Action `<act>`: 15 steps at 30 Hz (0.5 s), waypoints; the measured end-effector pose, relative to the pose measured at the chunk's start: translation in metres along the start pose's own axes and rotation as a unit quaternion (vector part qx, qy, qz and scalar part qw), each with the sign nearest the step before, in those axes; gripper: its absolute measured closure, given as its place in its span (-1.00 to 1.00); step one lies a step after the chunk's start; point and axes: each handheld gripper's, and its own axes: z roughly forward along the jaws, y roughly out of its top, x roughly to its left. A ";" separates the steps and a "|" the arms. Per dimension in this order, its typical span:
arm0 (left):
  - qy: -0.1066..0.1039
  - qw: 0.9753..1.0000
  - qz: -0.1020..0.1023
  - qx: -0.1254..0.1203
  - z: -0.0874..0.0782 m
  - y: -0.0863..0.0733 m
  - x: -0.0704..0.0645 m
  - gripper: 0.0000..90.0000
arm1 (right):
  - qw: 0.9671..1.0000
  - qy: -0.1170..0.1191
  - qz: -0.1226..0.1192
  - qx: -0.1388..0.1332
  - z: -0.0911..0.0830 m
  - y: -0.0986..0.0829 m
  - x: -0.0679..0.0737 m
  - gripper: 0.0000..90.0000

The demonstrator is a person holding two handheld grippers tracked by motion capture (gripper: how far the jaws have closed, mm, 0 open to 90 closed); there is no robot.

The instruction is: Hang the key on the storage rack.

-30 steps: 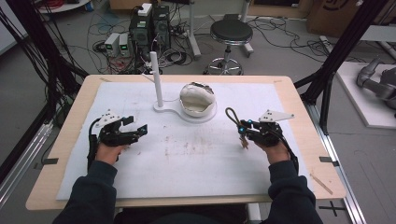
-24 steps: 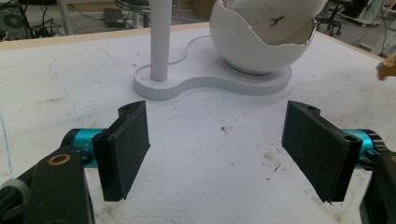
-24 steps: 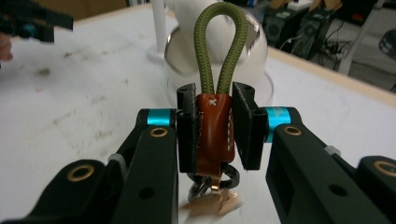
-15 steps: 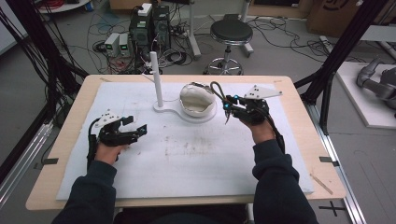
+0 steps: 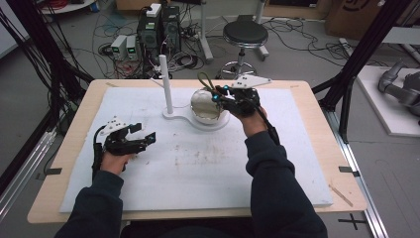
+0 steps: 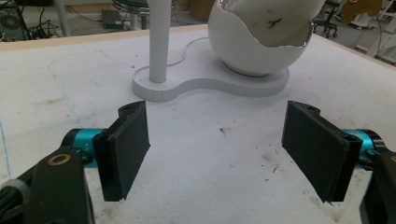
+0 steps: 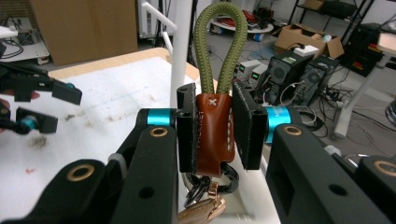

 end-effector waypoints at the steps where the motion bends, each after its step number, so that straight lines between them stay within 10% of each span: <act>1: 0.000 1.000 -0.001 0.001 0.000 0.000 0.000 -0.49 | 1.000 0.000 -0.002 0.001 0.004 0.003 0.002 0.64; 15: -0.005 1.000 -0.003 -0.001 0.000 0.000 0.000 -0.49 | 0.999 0.022 -0.025 0.002 0.058 0.029 0.028 0.64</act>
